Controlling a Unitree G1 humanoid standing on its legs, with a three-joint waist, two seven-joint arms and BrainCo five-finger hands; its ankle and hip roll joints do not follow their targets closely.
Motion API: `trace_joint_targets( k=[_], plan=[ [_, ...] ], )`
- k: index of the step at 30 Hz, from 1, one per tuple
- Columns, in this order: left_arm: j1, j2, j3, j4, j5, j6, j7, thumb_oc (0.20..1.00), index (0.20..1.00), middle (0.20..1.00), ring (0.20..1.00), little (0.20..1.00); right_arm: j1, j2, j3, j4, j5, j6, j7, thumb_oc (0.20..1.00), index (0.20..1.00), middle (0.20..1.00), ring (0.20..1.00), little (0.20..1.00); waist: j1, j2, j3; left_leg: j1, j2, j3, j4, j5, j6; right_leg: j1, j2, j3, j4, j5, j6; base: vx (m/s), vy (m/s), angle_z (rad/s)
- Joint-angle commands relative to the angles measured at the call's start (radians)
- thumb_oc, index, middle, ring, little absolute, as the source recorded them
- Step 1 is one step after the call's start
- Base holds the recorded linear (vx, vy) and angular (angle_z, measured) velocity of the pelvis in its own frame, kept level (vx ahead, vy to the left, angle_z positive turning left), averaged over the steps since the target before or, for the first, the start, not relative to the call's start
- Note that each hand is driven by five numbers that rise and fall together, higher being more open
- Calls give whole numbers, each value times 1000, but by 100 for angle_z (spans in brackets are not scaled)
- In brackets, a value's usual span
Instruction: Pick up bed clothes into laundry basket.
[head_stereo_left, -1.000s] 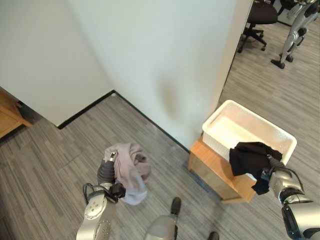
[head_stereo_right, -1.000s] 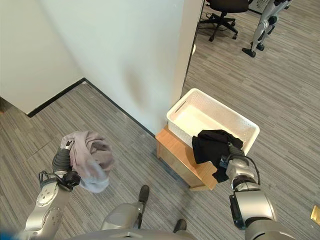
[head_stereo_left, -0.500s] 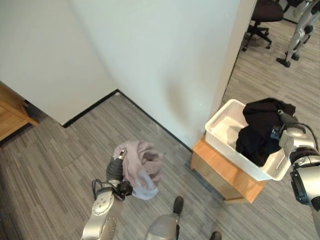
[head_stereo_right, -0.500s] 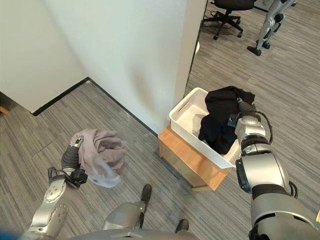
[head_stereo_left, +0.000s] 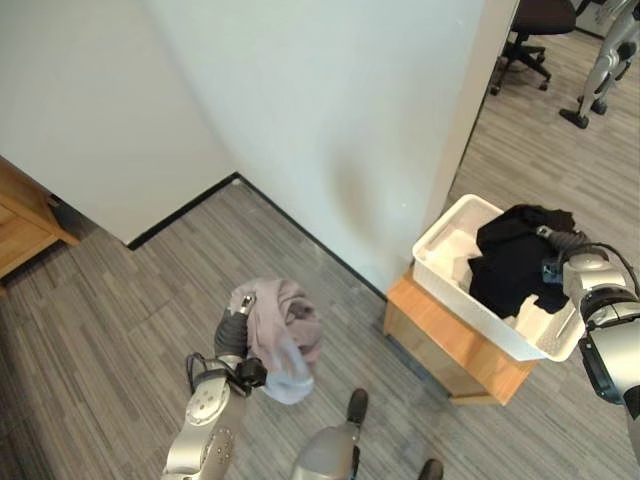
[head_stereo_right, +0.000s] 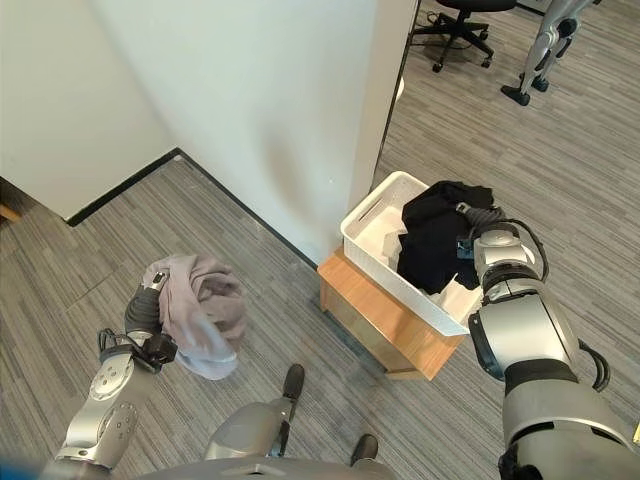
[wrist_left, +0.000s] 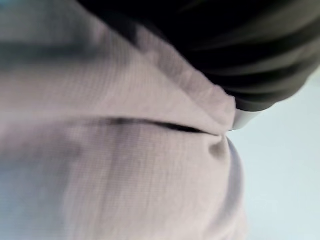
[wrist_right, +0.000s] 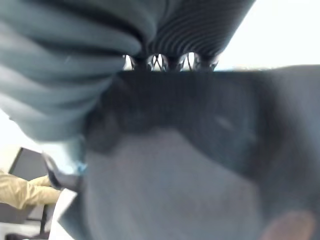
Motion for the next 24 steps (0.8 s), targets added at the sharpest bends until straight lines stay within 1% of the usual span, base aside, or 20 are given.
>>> trace_joint_targets(
  k=[1,4,7,8,9,10,11,12,14,15,16,17,19,21,22,23,24],
  plan=[
    [-48,28,-5,-57,-25,-47,-27,200,200,200,200,200,-127,-99,99,-23,-61,-24,12,1000,1000,1000,1000,1000,6,0,-4,76,58,-27,15,-81,-76,-87,-15,-28,16,77,17,0,0,0],
    [-33,33,29,-50,-19,-50,-28,200,200,200,200,200,-173,-110,175,-67,-133,-32,44,1000,1000,1000,1000,1000,-9,-7,-7,83,60,-16,13,-84,-79,-87,-16,-18,16,78,18,0,10,0],
    [-74,73,90,-36,1,-70,-15,200,200,200,200,200,-153,-98,232,-291,-113,-52,66,1000,1000,1000,1000,1000,-47,-18,-18,103,67,11,9,-89,-84,-84,-12,7,16,78,16,8,30,-12],
    [-117,115,111,-43,-10,-75,-18,200,200,200,200,200,-103,-113,253,-513,-98,-60,75,1000,1000,1000,1000,1000,-76,-21,-25,116,71,29,7,-93,-87,-82,-10,23,16,79,15,4,29,-26],
    [-139,144,113,-51,-21,-73,-31,200,200,200,200,200,-67,-122,254,-632,-81,-74,79,1000,1000,1000,1000,1000,-94,-19,-28,122,74,38,6,-94,-88,-82,-10,29,16,80,15,1,17,-19],
    [-157,179,102,-56,-31,-71,-48,200,200,200,200,200,-9,-132,239,-755,-55,-81,84,1000,1000,1000,1000,1000,-104,-18,-31,128,76,43,6,-96,-88,-79,-9,35,16,79,15,-6,8,-18],
    [-190,226,76,-69,-48,-62,-76,200,200,200,200,200,66,-137,207,-885,-26,-94,88,1000,1000,1000,1000,1000,-118,-13,-35,135,77,50,6,-98,-89,-76,-9,39,16,78,15,3,10,-22],
    [-218,262,51,-72,-59,-53,-96,200,200,200,200,200,127,-135,184,-965,-4,-111,93,1000,1000,1000,1000,1000,-133,-7,-39,138,78,55,6,-98,-89,-75,-9,42,16,78,15,13,13,-27],
    [-326,349,-52,-85,-76,-31,-155,200,200,200,200,200,298,-120,73,-1172,57,-143,99,1000,1000,1000,1000,1000,-153,1,-51,148,78,60,6,-103,-89,-69,-11,44,16,75,17,22,4,-11],
    [-354,372,-71,-94,-74,-32,-163,200,200,200,200,200,371,-116,25,-1244,70,-159,107,1000,1000,1000,1000,1000,-162,4,-58,151,79,62,6,-105,-89,-67,-12,44,16,74,18,27,-2,-11],
    [-393,385,-112,-110,-89,-19,-180,200,200,200,200,200,433,-97,-22,-1313,90,-173,102,1000,1000,1000,1000,1000,-181,11,-62,155,79,65,6,-106,-88,-65,-13,45,16,74,20,29,-2,-15],
    [-424,387,-143,-112,-91,-19,-182,200,200,200,200,200,522,-76,-91,-1401,95,-187,103,1000,1000,1000,1000,1000,-188,11,-67,159,78,67,6,-109,-88,-63,-14,46,16,72,21,22,0,-7],
    [-471,379,-183,-124,-106,-5,-195,200,200,200,200,200,653,-14,-189,-1523,107,-206,99,1000,1000,1000,1000,1000,-215,18,-76,166,76,79,6,-114,-86,-64,-14,56,16,71,24,18,4,-19],
    [-491,367,-199,-117,-123,2,-203,200,200,200,200,200,745,34,-234,-1598,128,-218,117,1000,1000,1000,1000,1000,-240,21,-82,173,76,91,6,-118,-85,-66,-14,69,16,71,25,14,-8,-21],
    [-515,358,-225,-102,-131,11,-210,200,200,200,200,200,835,65,-263,-1679,131,-225,144,1000,1000,1000,1000,1000,-264,26,-87,181,76,103,6,-121,-85,-68,-13,83,16,73,27,10,-11,-31],
    [-517,358,-229,-100,-131,10,-210,200,200,200,200,200,841,66,-267,-1684,131,-222,144,1000,1000,1000,1000,1000,-261,25,-88,182,76,104,6,-121,-85,-68,-13,84,16,73,27,8,-3,-38],
    [-542,361,-245,-98,-135,16,-215,200,200,200,200,200,868,73,-275,-1706,135,-224,152,1000,1000,1000,1000,1000,-280,29,-89,183,77,113,6,-122,-85,-70,-12,93,16,74,28,-1,3,-26]
  ],
)
